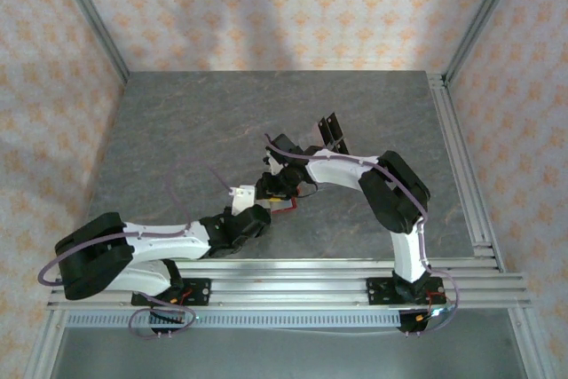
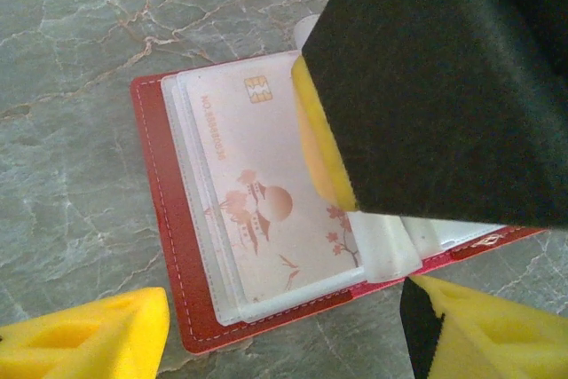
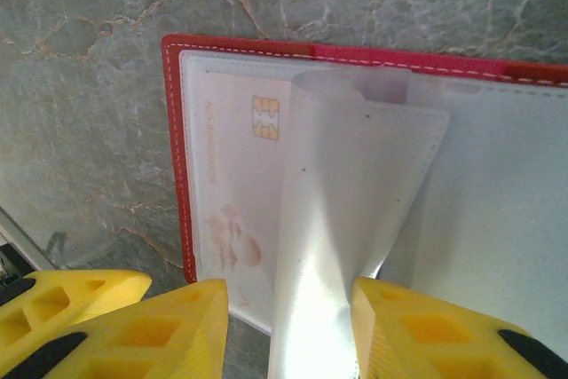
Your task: Put the credit cards into the card holder
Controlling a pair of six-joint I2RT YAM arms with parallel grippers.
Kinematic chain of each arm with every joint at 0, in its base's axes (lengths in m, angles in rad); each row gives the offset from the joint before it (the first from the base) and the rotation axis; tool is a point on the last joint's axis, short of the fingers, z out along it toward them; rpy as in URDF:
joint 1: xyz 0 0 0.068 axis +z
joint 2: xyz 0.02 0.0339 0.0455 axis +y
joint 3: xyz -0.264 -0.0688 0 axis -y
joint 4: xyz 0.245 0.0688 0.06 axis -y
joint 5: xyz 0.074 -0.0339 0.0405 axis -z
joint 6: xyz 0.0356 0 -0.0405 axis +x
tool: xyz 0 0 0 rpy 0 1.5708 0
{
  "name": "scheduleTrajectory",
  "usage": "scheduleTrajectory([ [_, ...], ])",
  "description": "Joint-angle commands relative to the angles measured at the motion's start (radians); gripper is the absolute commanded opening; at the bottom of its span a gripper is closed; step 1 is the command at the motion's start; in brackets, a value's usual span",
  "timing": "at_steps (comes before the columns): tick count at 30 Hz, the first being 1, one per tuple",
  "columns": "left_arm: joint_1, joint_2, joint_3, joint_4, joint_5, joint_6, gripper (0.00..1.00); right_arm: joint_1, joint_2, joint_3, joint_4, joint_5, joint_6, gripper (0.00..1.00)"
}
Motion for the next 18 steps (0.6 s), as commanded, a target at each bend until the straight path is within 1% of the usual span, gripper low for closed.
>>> scheduleTrajectory([
  [1,-0.01,-0.001,-0.015,0.017,-0.045,-0.017,0.71,0.009,0.012,0.032,0.004,-0.011,0.002,0.41],
  [5,-0.017,-0.022,-0.033,0.037,-0.043,-0.008,0.71,0.008,0.015,0.036,0.005,-0.013,0.002,0.41],
  [10,-0.018,-0.005,-0.038,0.052,-0.029,0.001,0.71,0.008,0.019,0.039,0.009,-0.015,0.004,0.41],
  [18,-0.02,0.059,-0.006,0.016,-0.096,-0.051,0.71,0.008,0.016,0.037,0.008,-0.015,0.004,0.41],
])
